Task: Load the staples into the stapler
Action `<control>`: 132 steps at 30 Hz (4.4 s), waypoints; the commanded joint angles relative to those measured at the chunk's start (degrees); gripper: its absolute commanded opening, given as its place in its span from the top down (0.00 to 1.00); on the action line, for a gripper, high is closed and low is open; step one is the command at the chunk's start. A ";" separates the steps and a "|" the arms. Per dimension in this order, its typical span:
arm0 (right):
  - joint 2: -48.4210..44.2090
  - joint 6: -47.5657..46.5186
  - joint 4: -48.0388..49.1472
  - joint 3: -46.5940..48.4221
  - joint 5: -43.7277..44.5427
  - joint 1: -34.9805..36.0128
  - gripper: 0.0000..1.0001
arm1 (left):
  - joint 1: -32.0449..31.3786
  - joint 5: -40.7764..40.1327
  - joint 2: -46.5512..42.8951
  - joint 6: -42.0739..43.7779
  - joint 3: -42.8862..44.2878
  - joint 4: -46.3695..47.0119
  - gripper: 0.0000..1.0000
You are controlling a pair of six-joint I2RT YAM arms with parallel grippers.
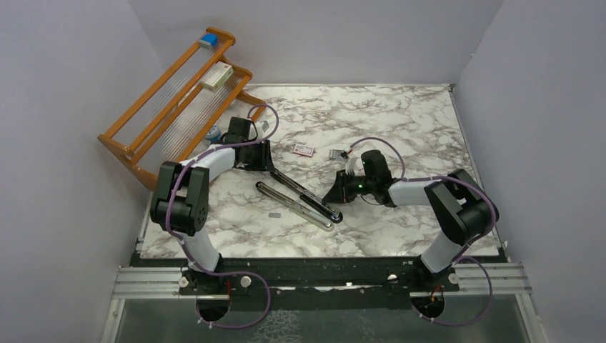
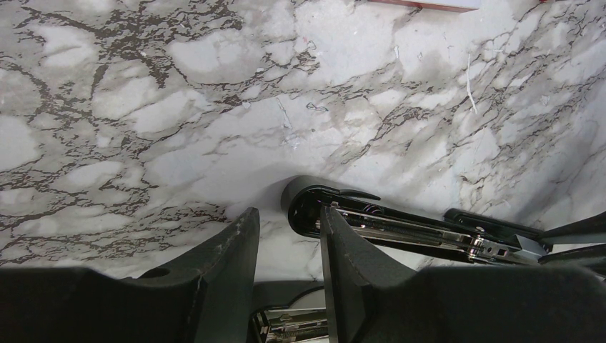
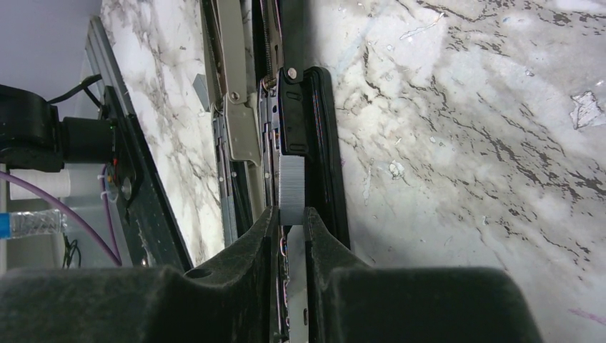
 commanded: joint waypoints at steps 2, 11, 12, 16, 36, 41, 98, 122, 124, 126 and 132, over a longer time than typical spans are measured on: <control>-0.41 -0.74 1.04 -0.59 -1.34 -0.36 0.82 | 0.13 -2.60 1.42 1.45 0.36 -2.09 0.61; -4.87 -3.95 -1.66 0.44 0.39 -0.37 0.82 | 0.13 -2.63 1.41 1.39 0.34 -2.11 0.61; -5.41 -4.16 -1.73 0.32 0.38 -0.33 0.82 | 0.13 -2.63 1.42 1.35 0.33 -2.08 0.61; -8.01 -5.86 -3.64 0.24 2.99 -0.01 0.84 | 0.13 -2.49 1.38 1.37 0.27 -2.10 0.61; -15.35 -22.43 -13.74 1.60 34.21 17.52 0.85 | 0.13 -2.40 1.66 1.24 0.35 -2.11 0.61; -15.20 -22.52 -14.17 1.75 36.41 18.79 0.85 | 0.13 -2.37 1.75 1.22 0.37 -2.06 0.61; -11.05 -24.02 -20.20 5.76 36.28 19.80 0.85 | 0.13 -2.43 1.67 1.28 0.32 -2.14 0.61; -10.07 -25.59 -25.82 8.32 35.58 19.80 0.84 | 0.13 -2.37 1.69 1.22 0.33 -2.13 0.61; -10.12 -25.66 -25.98 8.42 35.65 19.79 0.82 | 0.13 -2.34 1.64 1.18 0.37 -2.11 0.61; -10.13 -25.72 -26.29 8.48 35.90 19.80 0.82 | 0.13 -2.34 1.67 1.26 0.35 -2.14 0.61; -10.36 -25.76 -26.63 8.47 35.97 19.80 0.80 | 0.13 -2.29 1.68 1.22 0.37 -2.08 0.61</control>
